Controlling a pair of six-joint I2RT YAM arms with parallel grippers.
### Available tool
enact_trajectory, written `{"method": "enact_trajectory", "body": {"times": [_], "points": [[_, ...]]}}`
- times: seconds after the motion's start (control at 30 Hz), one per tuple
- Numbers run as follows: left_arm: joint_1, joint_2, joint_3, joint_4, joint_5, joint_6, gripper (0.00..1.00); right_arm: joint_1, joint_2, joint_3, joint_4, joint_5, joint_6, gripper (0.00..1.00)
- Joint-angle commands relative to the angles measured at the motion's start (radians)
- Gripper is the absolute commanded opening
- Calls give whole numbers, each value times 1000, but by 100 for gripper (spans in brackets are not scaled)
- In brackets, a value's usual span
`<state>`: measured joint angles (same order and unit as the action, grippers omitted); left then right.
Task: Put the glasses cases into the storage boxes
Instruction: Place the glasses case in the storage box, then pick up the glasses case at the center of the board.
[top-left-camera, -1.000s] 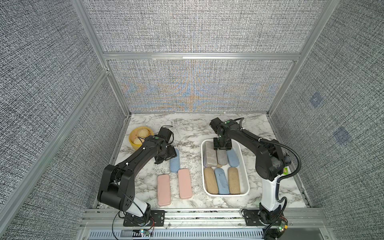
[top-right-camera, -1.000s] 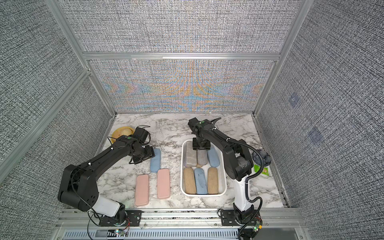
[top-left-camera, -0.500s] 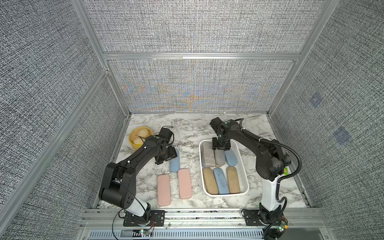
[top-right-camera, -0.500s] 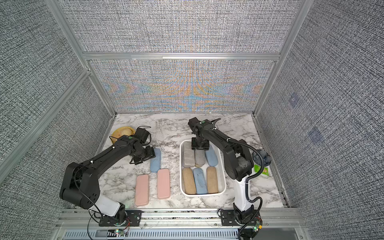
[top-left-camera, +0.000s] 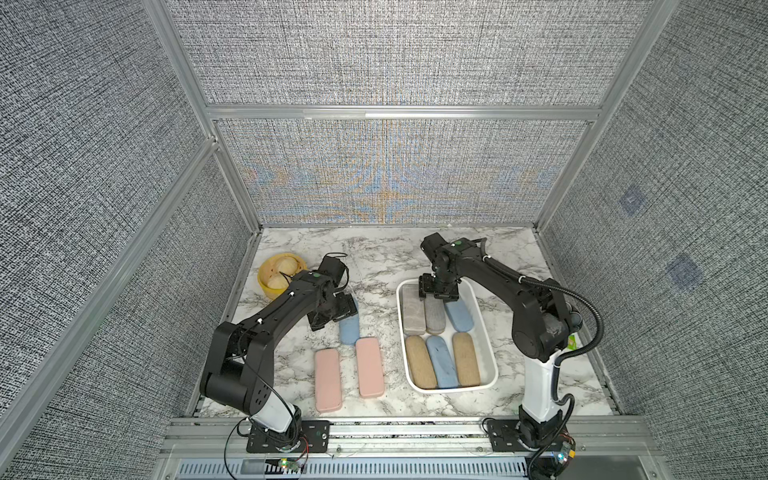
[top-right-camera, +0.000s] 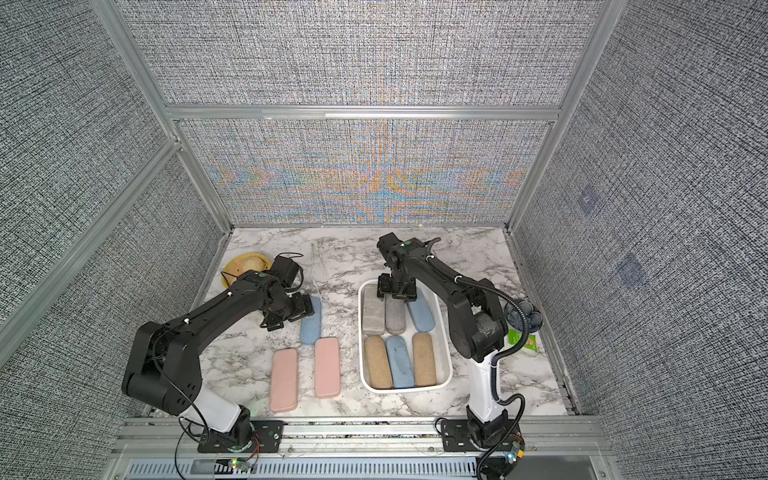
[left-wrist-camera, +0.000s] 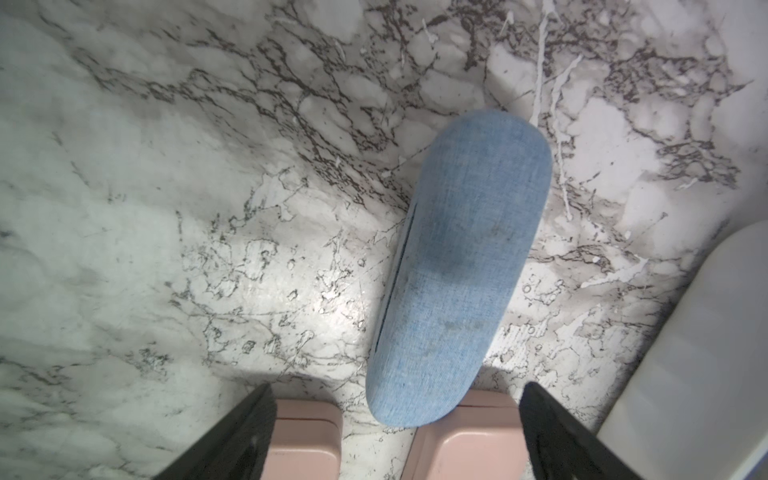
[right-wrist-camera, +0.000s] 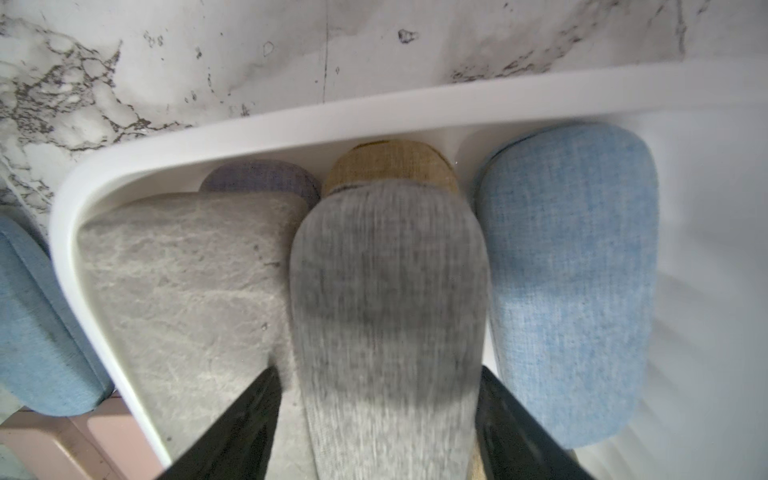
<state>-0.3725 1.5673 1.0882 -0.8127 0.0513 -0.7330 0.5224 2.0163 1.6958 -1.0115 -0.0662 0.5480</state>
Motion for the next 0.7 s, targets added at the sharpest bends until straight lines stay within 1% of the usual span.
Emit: {"method": "enact_trajectory", "body": {"times": [0.0, 0.27, 0.4, 0.67], "points": [[0, 9, -2, 3, 0, 7, 93, -1, -7, 6, -6, -8, -2, 76], [-17, 42, 12, 24, 16, 9, 93, -2, -94, 28, -60, 63, -18, 84], [-36, 74, 34, 33, 25, 9, 92, 2, -156, 21, -92, 95, -15, 85], [-48, 196, 86, 50, 7, 33, 85, 48, -380, -97, -106, 114, 43, 84]]}}
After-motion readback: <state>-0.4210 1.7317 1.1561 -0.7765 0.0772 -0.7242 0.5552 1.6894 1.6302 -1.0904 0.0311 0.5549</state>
